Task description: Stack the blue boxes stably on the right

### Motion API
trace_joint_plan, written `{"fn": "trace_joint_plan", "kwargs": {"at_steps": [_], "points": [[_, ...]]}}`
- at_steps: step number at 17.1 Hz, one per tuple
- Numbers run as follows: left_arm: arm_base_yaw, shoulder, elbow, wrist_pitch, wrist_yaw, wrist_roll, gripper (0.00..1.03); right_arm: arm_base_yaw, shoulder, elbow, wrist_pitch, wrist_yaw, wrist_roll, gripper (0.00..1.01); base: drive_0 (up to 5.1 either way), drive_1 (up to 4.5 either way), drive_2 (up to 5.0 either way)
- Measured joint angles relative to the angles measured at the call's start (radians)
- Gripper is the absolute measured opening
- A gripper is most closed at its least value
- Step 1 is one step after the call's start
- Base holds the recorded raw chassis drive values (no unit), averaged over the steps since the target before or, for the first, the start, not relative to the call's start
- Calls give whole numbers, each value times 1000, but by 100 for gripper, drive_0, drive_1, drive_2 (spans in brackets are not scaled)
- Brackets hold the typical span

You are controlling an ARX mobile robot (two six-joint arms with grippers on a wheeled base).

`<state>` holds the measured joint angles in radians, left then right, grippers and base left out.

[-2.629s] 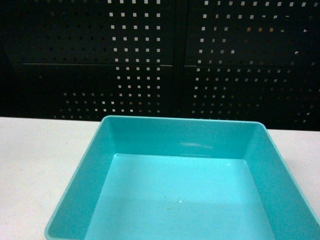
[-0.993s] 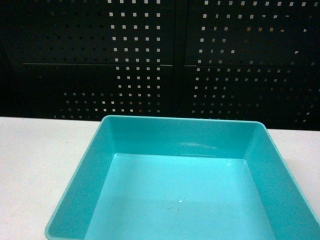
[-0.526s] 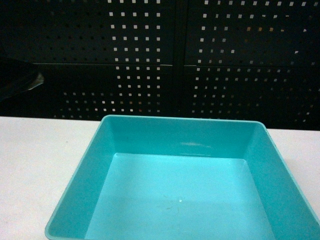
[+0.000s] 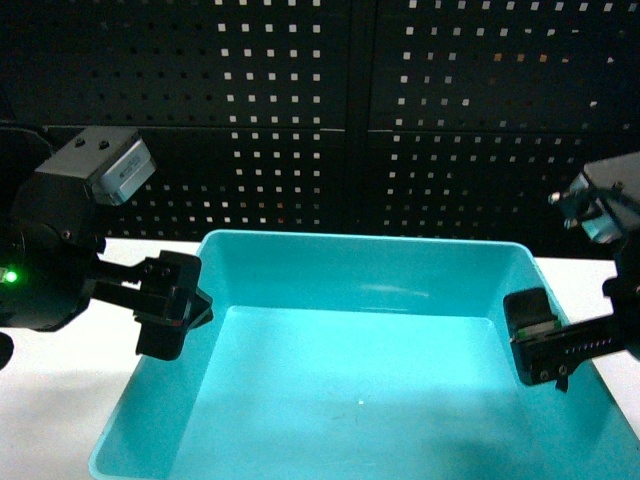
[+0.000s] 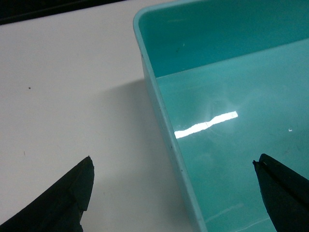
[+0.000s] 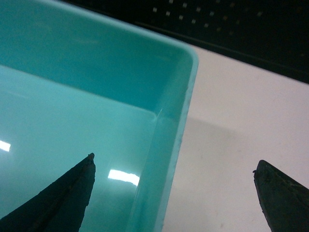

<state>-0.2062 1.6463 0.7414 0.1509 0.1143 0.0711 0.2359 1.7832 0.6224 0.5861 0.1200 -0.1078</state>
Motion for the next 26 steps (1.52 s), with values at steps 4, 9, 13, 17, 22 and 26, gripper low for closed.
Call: {"fn": "trace_joint_plan", "kwargs": {"at_steps": [4,9,13,17,22,26], "points": [[-20,32,4,6,-14,-13,98,6,90,-44,54,21,22,98,0,0,0],[-21,32,2,12,-22,-20,98,6,95,-58,82,34,48,58,0,0,0],[-13,32,-13,-1,-31,-42,98,6,95,-64,89,35,74,22,0,0,0],[-8,37,-27,-18,-40,-118,98,22,93,-73,105,25,197,8,0,0,0],[5,137,-12,-1,-25,-174,98,49,114,-38,90,45,200,8,0,0,0],[5,188,22,15,-29,-172,98,59,137,-4,81,43,200,8,0,0,0]]}}
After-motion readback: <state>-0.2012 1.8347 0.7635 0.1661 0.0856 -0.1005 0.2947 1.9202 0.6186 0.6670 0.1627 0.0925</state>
